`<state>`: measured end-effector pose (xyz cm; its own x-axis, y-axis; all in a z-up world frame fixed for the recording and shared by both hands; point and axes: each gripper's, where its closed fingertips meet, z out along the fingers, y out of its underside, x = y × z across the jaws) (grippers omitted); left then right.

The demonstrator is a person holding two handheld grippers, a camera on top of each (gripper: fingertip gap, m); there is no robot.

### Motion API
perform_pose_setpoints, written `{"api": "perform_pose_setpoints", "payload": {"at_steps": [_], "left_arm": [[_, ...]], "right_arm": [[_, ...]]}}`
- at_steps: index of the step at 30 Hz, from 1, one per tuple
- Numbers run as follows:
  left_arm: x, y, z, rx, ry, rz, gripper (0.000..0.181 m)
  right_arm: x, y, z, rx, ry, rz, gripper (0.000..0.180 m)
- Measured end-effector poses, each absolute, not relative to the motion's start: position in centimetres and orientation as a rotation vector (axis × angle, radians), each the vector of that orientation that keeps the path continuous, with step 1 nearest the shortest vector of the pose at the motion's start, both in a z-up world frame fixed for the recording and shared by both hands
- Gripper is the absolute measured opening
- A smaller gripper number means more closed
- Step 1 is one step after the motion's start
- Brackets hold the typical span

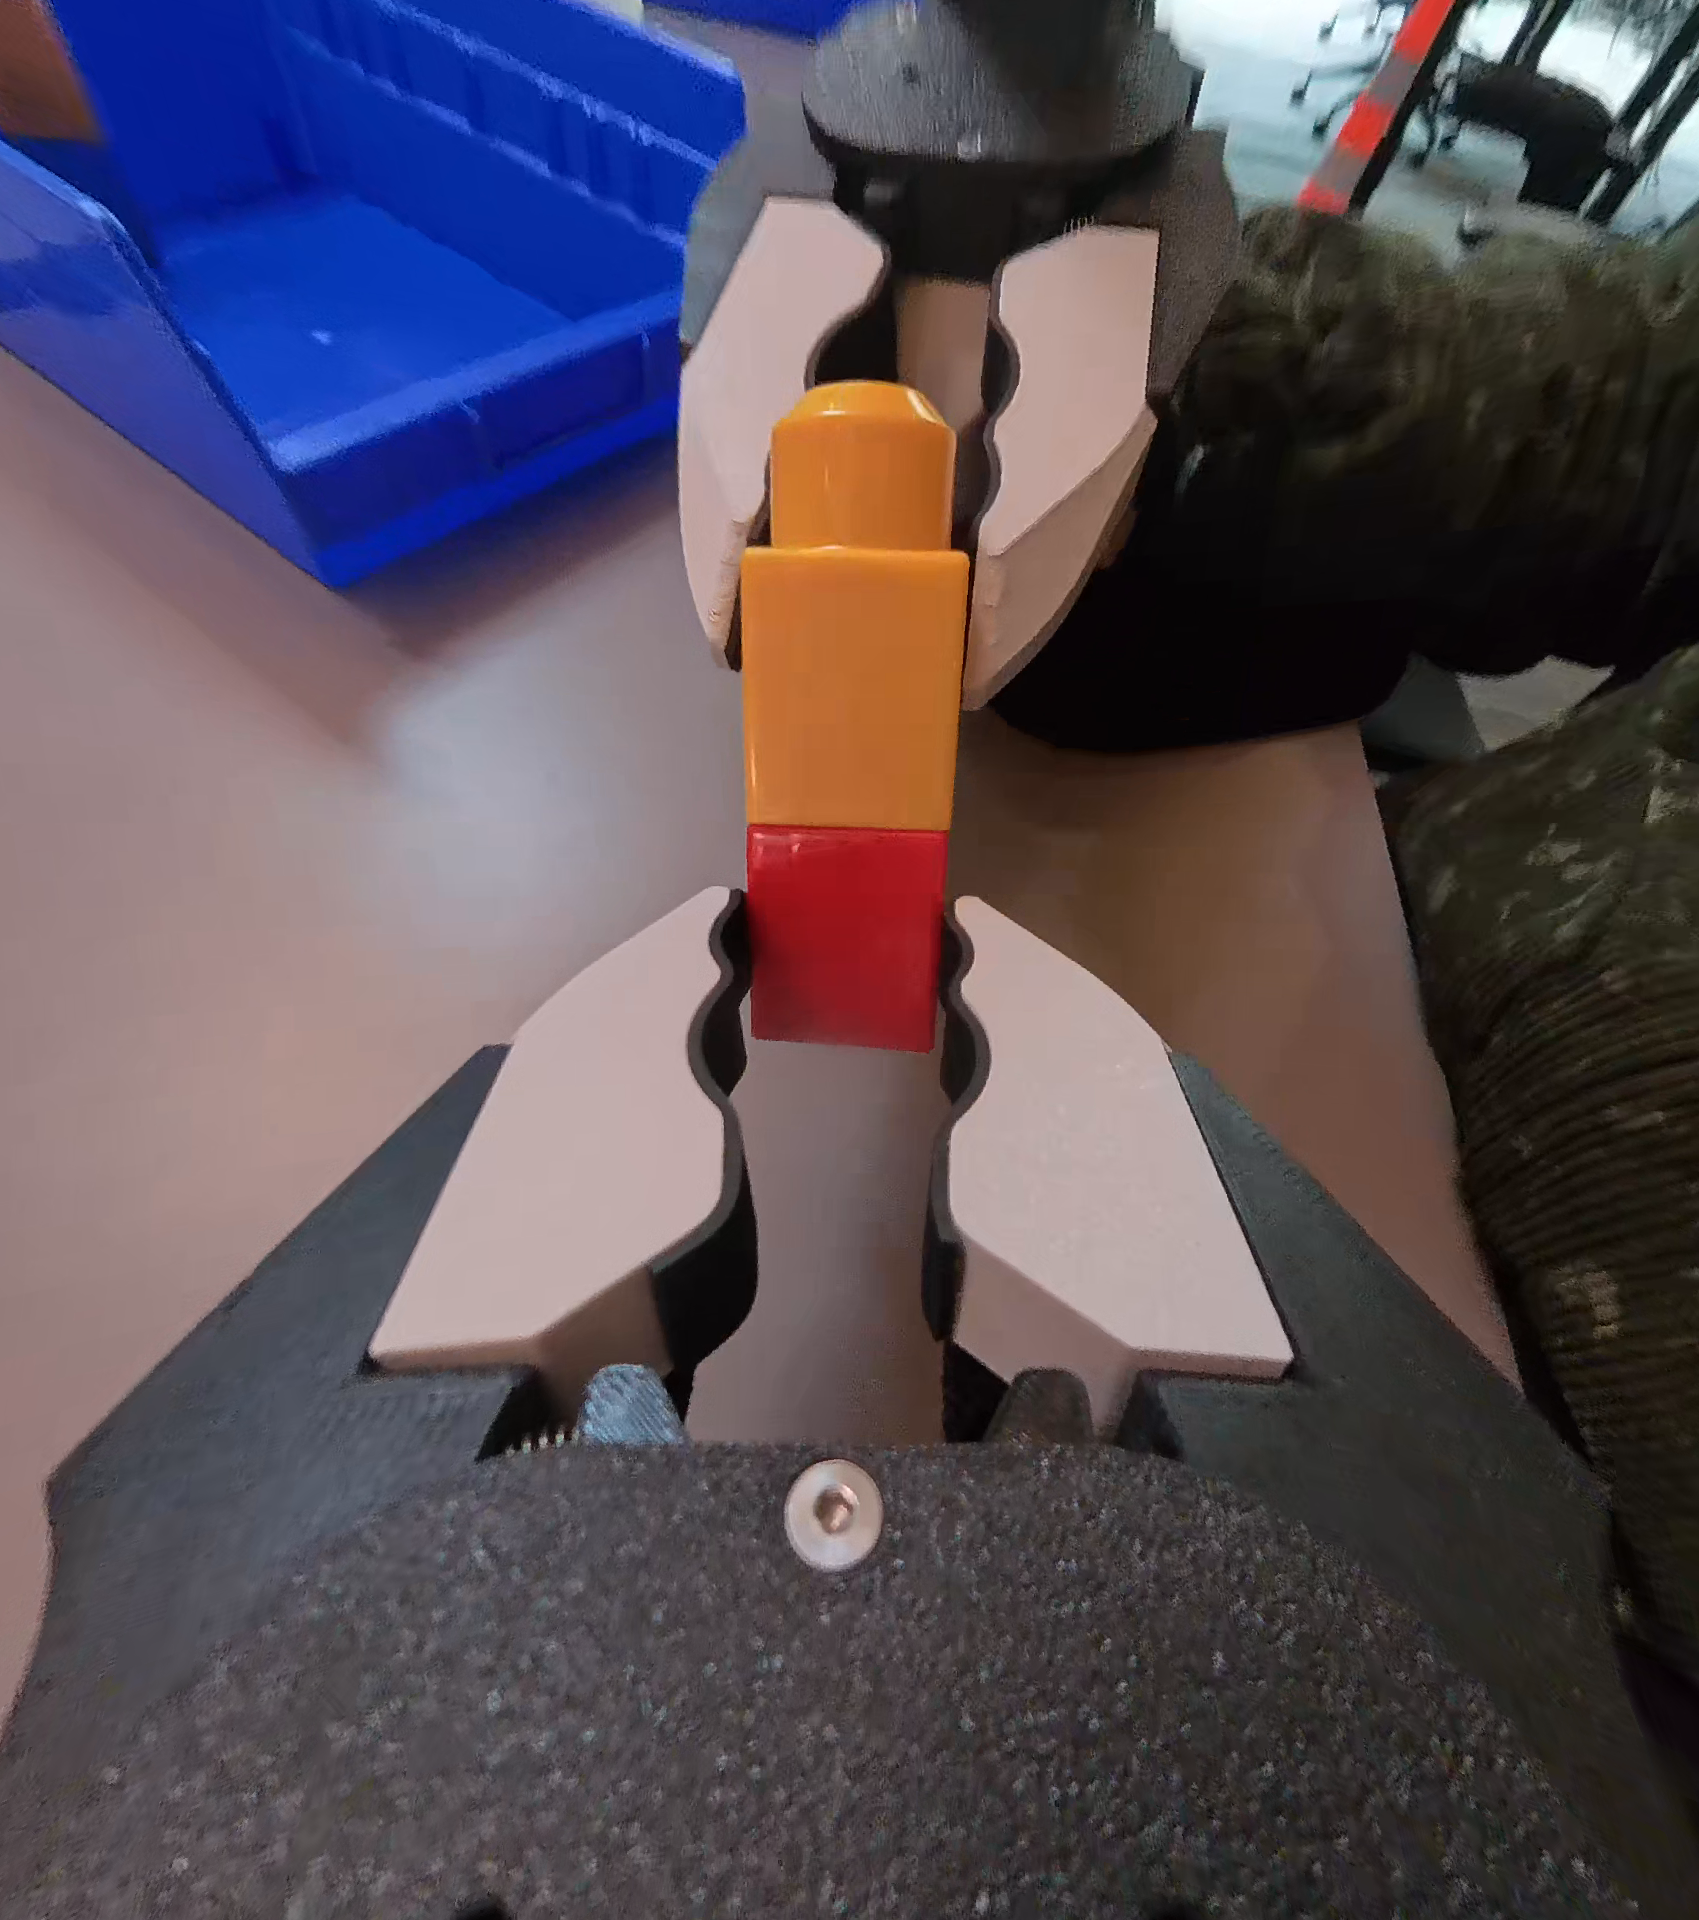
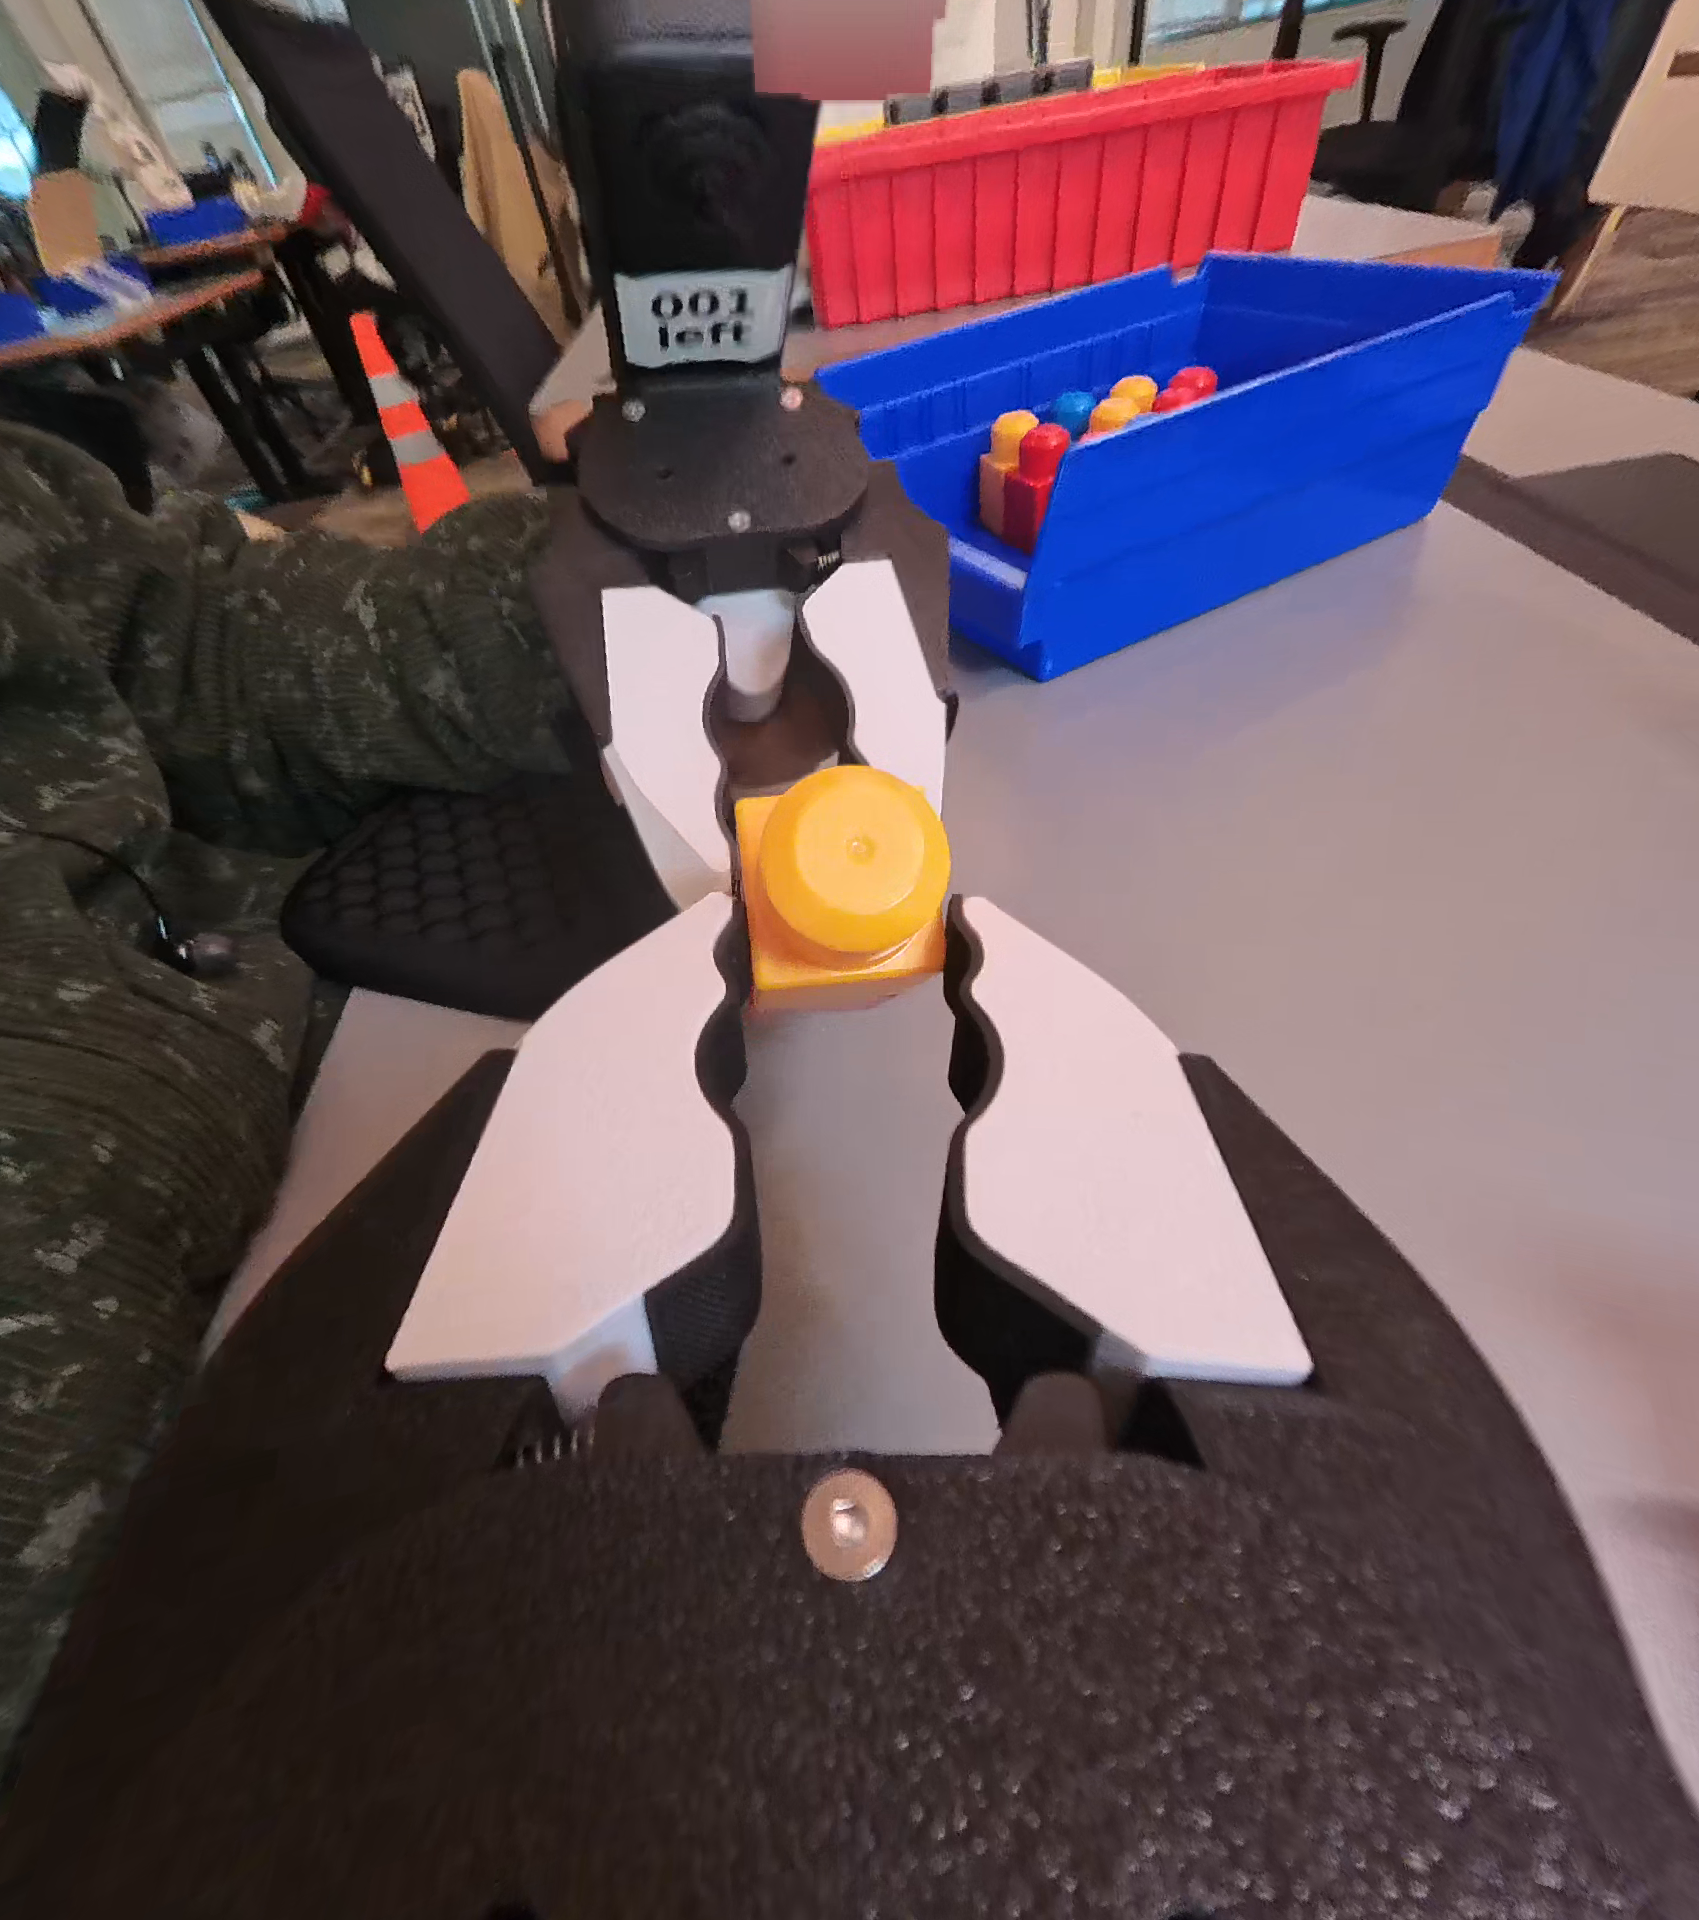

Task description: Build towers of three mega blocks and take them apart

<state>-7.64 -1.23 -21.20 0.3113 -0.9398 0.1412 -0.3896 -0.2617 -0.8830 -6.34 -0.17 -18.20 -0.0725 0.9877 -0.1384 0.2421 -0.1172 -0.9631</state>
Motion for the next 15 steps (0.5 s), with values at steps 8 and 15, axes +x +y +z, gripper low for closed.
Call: {"api": "perform_pose_setpoints", "payload": {"at_steps": [8, 15], "left_arm": [[-8.0, -1.1, -17.5, -1.655, 1.081, -1.0, 0.034], [-7.7, -1.3, -17.3, -1.588, 1.094, -0.96, 0.048]], "right_arm": [[-7.2, -0.3, -16.5, -1.354, -1.265, 1.341, 0.061], [-7.7, -1.9, -16.1, -1.29, -1.332, 1.325, 0.036]]}}
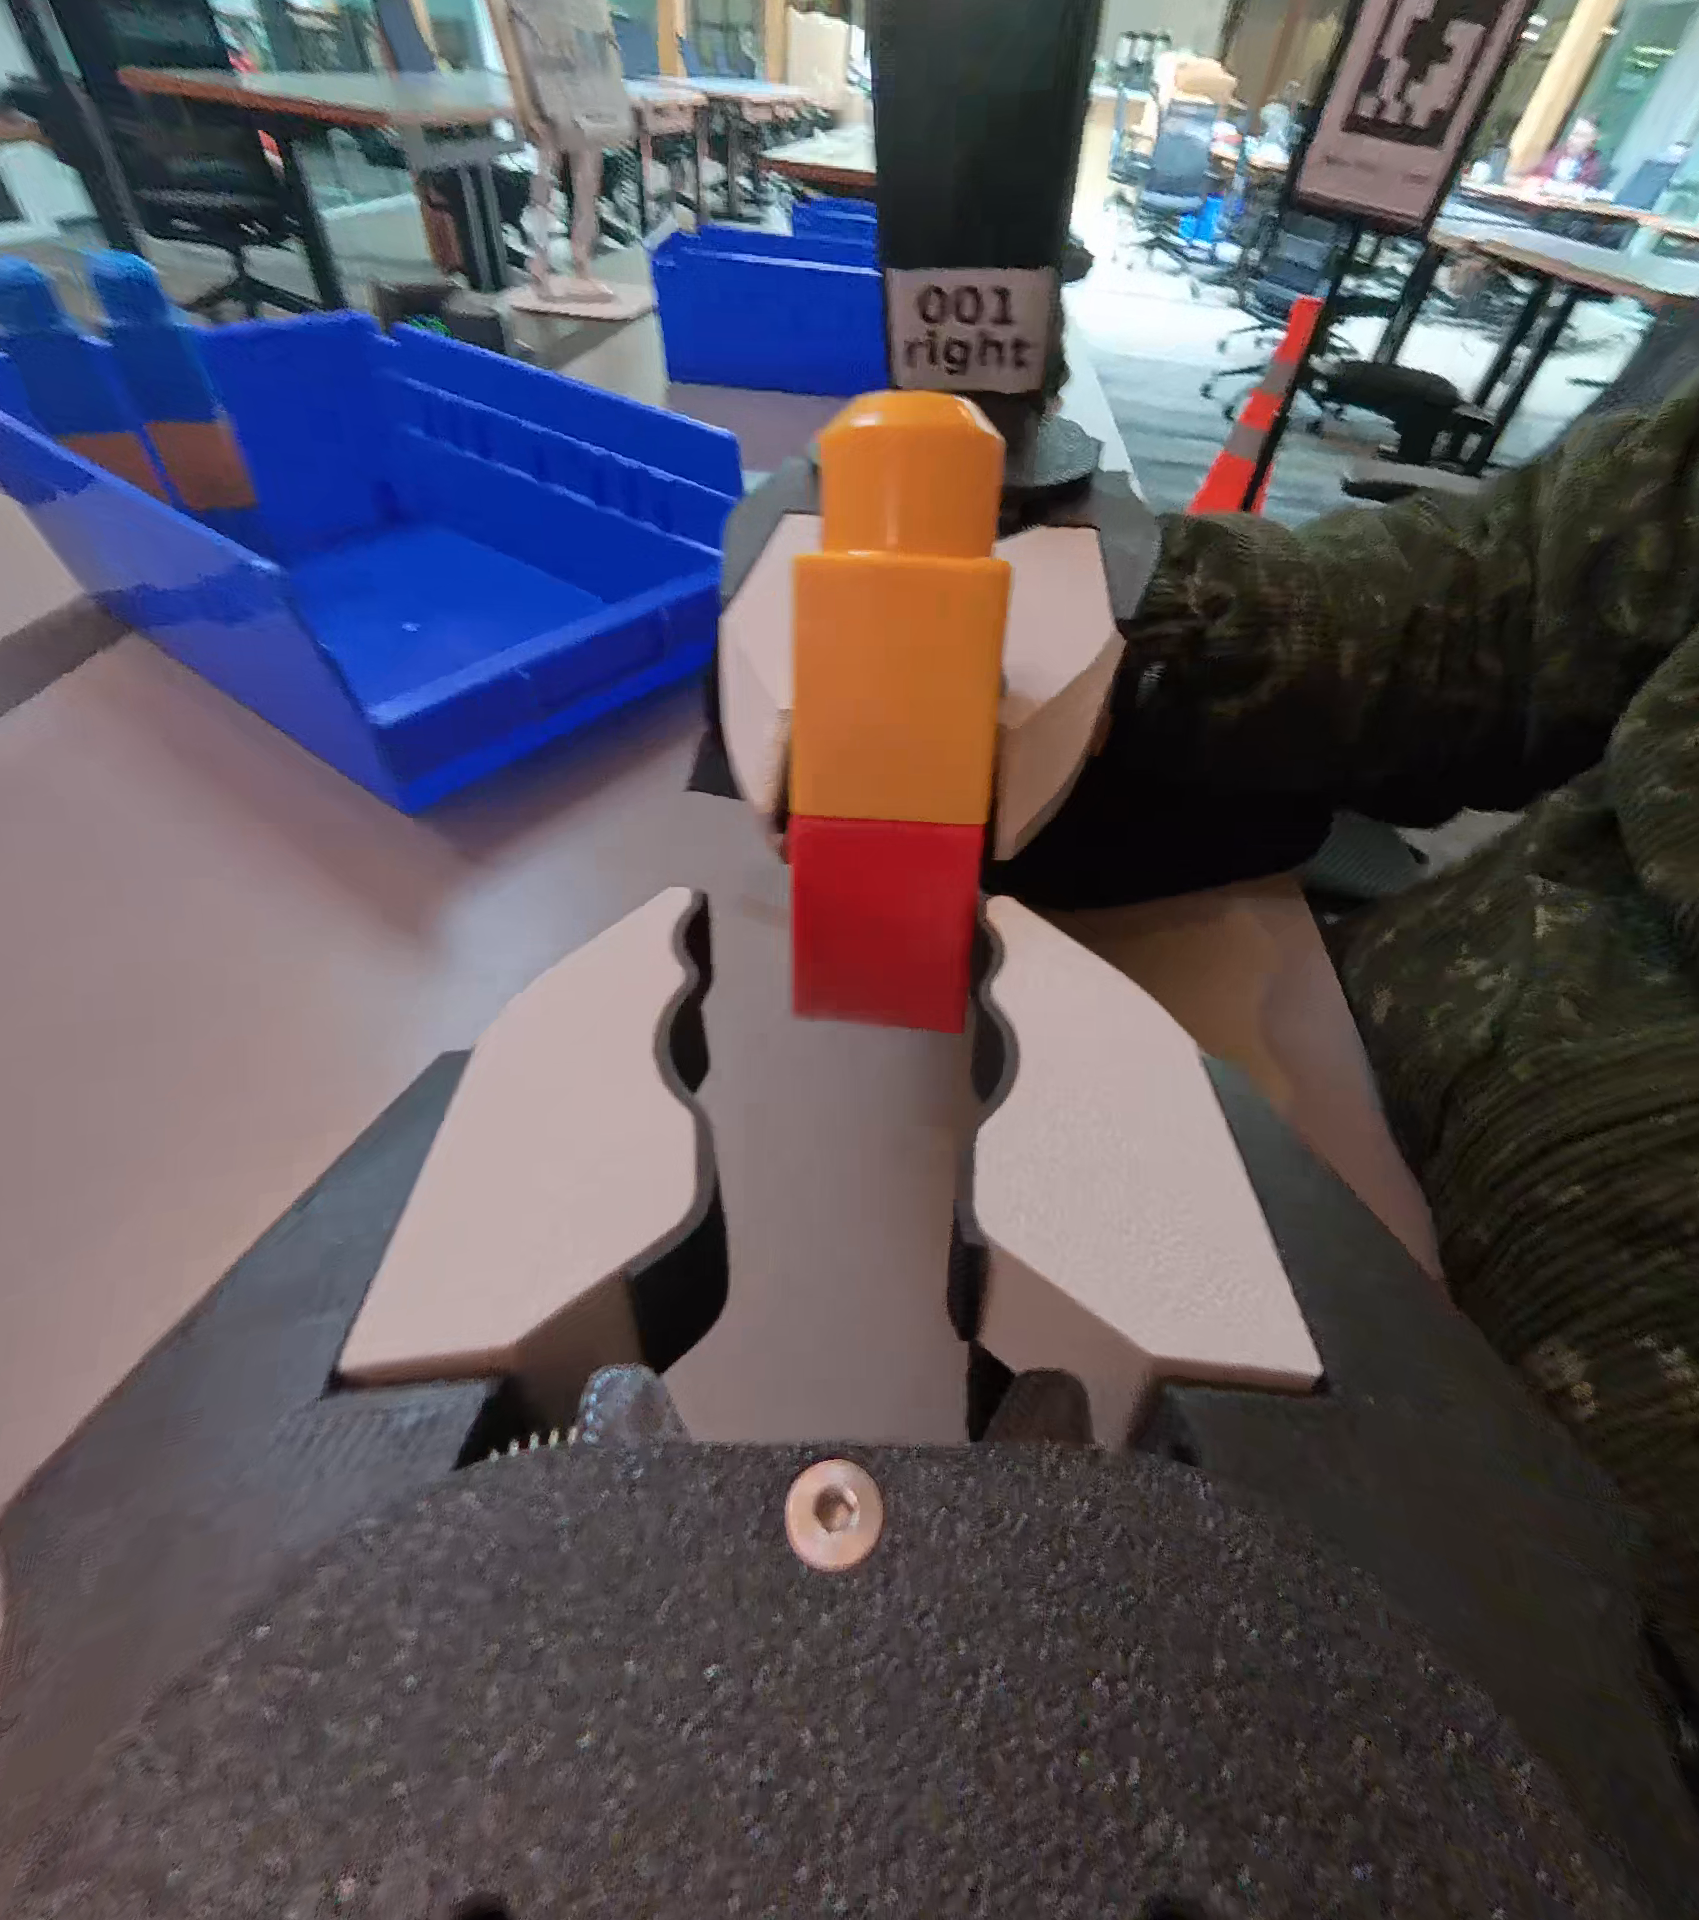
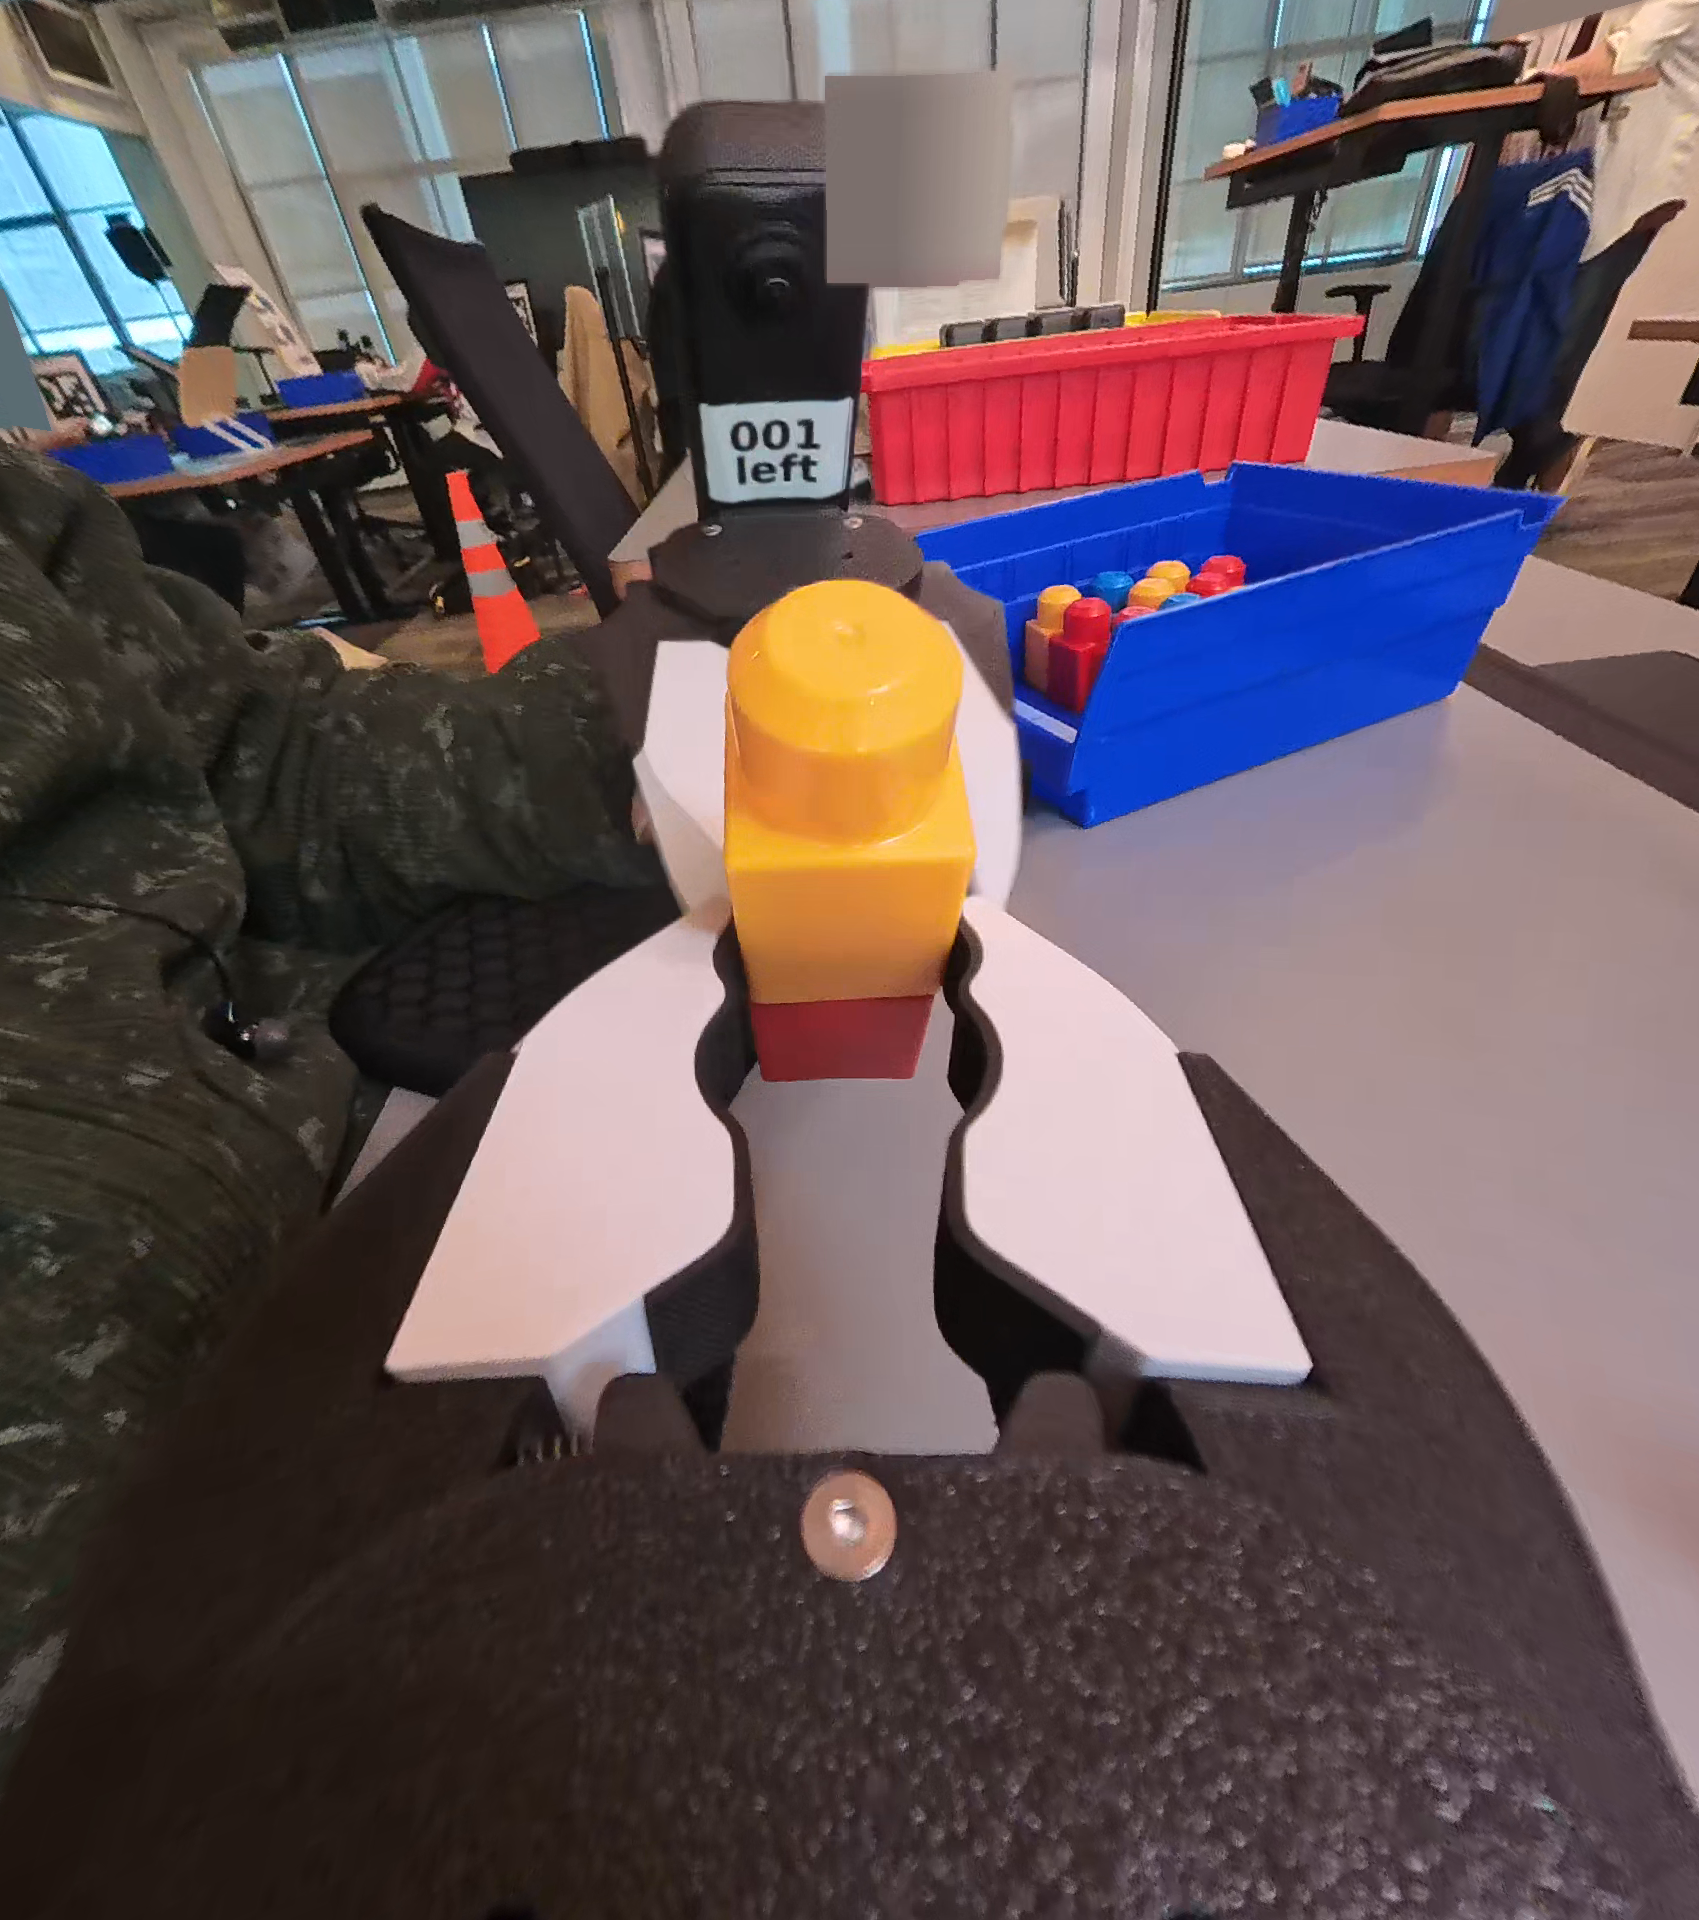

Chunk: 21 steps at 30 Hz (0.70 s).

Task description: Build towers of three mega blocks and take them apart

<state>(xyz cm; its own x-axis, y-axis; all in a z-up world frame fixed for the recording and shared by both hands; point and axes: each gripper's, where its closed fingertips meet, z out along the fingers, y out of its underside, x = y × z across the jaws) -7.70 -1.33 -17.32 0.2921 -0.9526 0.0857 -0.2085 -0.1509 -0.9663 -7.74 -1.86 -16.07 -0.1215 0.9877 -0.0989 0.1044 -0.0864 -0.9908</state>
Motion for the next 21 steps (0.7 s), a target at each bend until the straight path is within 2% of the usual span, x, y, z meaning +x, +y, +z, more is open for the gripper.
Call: {"api": "perform_pose_setpoints", "payload": {"at_steps": [1, 4, 8, 13, 21], "left_arm": [[-8.5, -0.7, -16.8, -1.586, 1.065, -0.929, 0.053], [-14.0, 3.1, -14.6, -1.604, 0.895, -0.638, 0.042], [-25.7, 7.3, -12.2, -1.725, 0.607, -0.324, 0.036], [-38.8, 10.3, -17.5, -2.115, 0.405, -0.066, 0.045], [-45.1, 9.8, -24.2, -2.518, 0.573, 0.341, 0.05]], "right_arm": [[-7.5, -1.6, -15.9, -1.295, -1.324, 1.315, 0.037], [-6.9, -0.6, -16.2, -1.332, -1.307, 1.257, 0.037], [-6.6, 0.3, -16.8, -1.383, -1.285, 1.232, 0.037], [-7.1, -0.3, -17.6, -1.393, -1.339, 1.239, 0.037], [-7.1, -0.5, -18.4, -1.418, -1.369, 1.263, 0.037]]}}
